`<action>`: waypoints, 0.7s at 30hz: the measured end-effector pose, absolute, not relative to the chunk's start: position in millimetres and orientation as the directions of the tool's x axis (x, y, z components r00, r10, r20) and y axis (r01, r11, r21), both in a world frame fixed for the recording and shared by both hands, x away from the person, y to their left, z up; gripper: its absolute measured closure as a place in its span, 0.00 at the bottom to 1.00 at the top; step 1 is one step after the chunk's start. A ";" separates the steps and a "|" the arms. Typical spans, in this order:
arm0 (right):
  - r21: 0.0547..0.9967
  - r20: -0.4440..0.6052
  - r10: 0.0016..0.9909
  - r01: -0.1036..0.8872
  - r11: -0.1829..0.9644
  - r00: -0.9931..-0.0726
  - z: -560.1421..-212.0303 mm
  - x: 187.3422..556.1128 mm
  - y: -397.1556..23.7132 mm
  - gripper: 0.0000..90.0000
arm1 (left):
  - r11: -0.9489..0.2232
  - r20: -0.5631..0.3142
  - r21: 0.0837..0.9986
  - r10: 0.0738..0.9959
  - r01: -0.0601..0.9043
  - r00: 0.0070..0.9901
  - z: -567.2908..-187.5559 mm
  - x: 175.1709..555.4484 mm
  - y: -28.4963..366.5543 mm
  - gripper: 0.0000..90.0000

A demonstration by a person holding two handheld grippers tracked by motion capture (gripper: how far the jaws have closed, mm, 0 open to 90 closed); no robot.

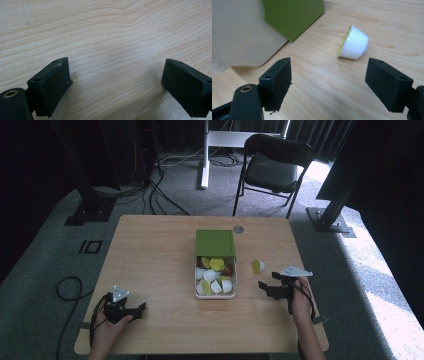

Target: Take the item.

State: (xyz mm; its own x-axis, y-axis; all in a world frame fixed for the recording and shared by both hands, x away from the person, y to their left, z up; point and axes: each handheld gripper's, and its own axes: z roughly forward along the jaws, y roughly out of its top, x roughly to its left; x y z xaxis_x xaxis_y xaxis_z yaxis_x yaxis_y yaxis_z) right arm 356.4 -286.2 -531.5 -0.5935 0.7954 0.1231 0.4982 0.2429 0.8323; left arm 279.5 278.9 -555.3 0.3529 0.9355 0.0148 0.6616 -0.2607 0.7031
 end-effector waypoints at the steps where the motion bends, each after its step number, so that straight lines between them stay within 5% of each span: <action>1: 0.832 0.123 0.795 0.498 0.243 -0.594 -531.5 356.4 -286.2 0.23 | -0.261 0.015 0.703 0.935 0.662 0.353 -555.3 279.5 279.0 0.11; 21: 0.803 0.090 0.555 0.390 0.450 -0.827 -547.7 326.4 -291.0 0.24 | -0.262 0.016 0.703 0.935 0.661 0.354 -555.4 279.5 279.0 0.11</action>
State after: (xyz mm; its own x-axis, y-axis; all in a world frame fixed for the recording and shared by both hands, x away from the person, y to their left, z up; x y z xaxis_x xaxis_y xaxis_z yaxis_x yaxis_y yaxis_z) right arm 326.4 -291.0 -547.7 -0.8272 0.5546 0.0902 0.3896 0.4503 0.8034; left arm 279.5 279.0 -555.4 0.3537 0.9352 0.0163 0.6612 -0.2623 0.7029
